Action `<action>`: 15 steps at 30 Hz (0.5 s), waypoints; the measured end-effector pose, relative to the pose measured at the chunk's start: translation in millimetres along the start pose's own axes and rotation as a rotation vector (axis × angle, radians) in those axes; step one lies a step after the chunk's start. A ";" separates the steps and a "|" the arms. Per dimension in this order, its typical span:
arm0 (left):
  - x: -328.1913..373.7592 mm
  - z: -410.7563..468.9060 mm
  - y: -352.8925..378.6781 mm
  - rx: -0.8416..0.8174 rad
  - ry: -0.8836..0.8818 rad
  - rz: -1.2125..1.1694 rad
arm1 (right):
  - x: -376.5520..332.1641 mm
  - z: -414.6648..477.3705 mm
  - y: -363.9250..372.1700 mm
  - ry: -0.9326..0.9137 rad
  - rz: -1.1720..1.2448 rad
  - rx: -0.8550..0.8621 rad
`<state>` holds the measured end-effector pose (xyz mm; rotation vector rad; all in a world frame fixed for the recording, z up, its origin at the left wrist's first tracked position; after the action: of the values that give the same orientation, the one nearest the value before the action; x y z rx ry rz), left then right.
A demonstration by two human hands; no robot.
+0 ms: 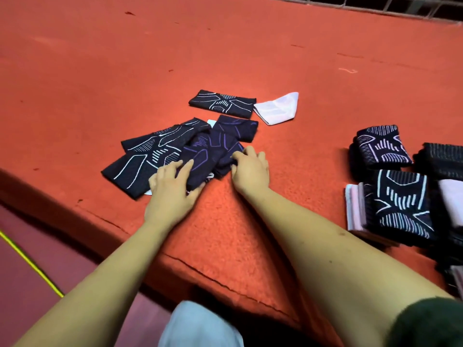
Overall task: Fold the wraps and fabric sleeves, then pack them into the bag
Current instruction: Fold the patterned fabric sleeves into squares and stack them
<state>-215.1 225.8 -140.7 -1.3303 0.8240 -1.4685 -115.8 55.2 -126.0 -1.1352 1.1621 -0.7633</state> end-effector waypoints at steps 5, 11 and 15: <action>1.6 0.2 0.6 0.012 -0.020 0.069 | -9.1 -18.2 -10.9 -0.093 -0.182 0.136; 3.5 -1.2 -1.2 0.018 -0.027 0.094 | 38.3 -88.6 -21.3 -0.005 0.018 0.125; 6.1 -3.1 -3.4 -0.005 -0.040 0.110 | 68.5 -151.5 -19.3 -0.015 0.265 0.107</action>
<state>-218.5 220.8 -136.1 -1.2931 0.8621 -1.3510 -241.3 -55.5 -128.2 -0.8759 1.2152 -0.6037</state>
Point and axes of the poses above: each hand's wrist, its own z-axis towards the middle knuckle, its own y-axis out of the palm, x = y × z, the point moved 6 cm from there along z, towards the middle knuckle, and after that the axes turned 13 degrees about -x, right-handed, at the moved point
